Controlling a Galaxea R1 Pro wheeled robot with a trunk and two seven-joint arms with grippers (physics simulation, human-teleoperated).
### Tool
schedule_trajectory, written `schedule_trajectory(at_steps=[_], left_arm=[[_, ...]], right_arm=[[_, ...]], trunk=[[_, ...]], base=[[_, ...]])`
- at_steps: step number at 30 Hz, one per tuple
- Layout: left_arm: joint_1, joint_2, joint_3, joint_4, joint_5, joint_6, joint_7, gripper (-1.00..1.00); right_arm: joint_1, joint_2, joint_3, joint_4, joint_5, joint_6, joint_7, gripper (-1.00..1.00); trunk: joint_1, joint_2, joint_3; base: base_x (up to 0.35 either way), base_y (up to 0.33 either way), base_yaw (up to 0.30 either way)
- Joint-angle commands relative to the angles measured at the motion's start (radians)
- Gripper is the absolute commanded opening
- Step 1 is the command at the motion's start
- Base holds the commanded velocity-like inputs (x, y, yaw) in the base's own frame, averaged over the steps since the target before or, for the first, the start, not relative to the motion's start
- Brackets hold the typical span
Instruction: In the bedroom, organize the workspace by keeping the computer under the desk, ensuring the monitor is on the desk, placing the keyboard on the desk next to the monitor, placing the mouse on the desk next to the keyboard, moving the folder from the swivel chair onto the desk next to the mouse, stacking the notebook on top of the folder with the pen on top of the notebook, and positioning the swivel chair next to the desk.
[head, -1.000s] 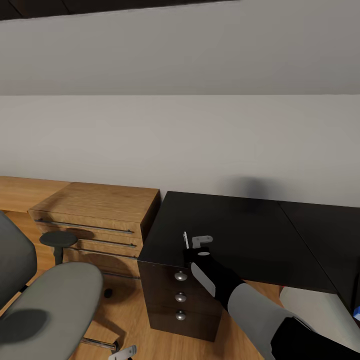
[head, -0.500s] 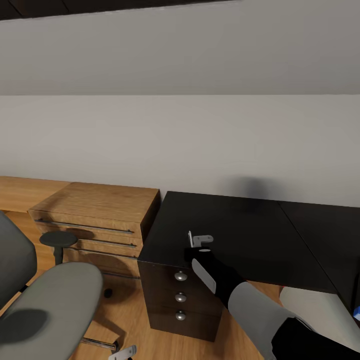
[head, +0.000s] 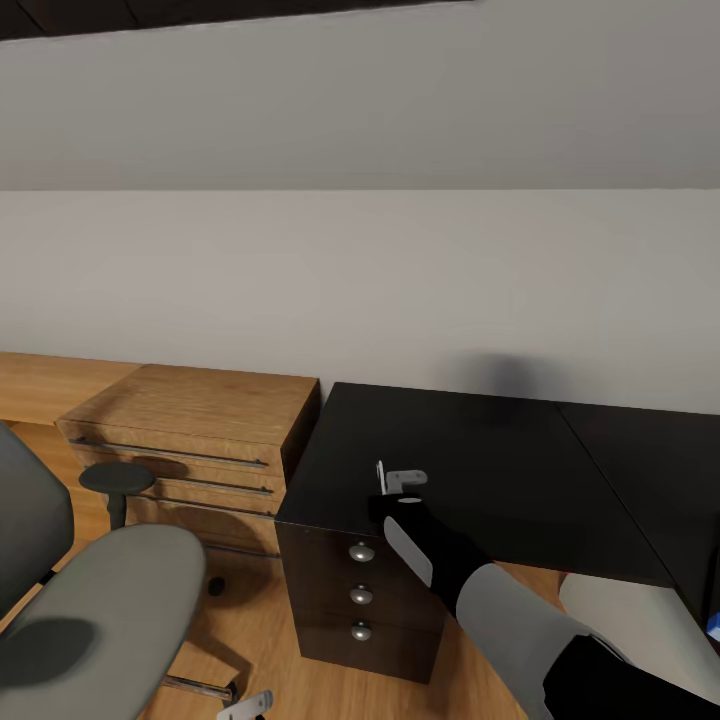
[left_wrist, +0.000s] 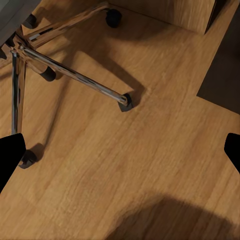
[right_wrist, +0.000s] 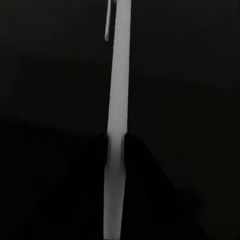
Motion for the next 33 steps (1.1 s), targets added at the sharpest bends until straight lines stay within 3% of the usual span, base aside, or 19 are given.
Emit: schedule_trajectory(at_steps=[1,9,25,30,33], left_arm=[[-0.001,0.001,-0.008,0.000,0.010,-0.006,0.006,1.00],[-0.001,0.001,-0.008,0.000,0.010,-0.006,0.005,1.00],[-0.001,0.002,-0.011,0.001,0.011,-0.005,0.004,1.00],[-0.001,0.002,-0.012,0.002,0.012,-0.004,0.005,1.00],[-0.001,0.002,-0.012,0.005,0.014,0.000,0.004,1.00]], right_arm=[[-0.001,0.000,0.004,-0.001,-0.009,0.002,-0.009,-1.00],[-0.001,0.000,0.004,-0.001,-0.008,0.001,-0.009,-1.00],[-0.001,0.000,-0.002,-0.102,-0.007,-0.001,-0.010,-1.00],[0.000,-0.027,-0.021,-0.160,-0.008,0.000,-0.013,-1.00],[0.000,-0.059,-0.036,-0.220,-0.011,0.006,-0.031,-1.00]], trunk=[[0.000,-0.001,-0.001],[0.000,-0.001,-0.001],[-0.061,0.111,0.049],[-0.081,0.146,0.065],[-0.092,0.167,0.074]], base=[[0.000,0.000,0.000],[0.000,0.000,0.000],[0.000,0.000,0.000],[0.000,0.000,0.000],[0.000,0.000,0.000]])
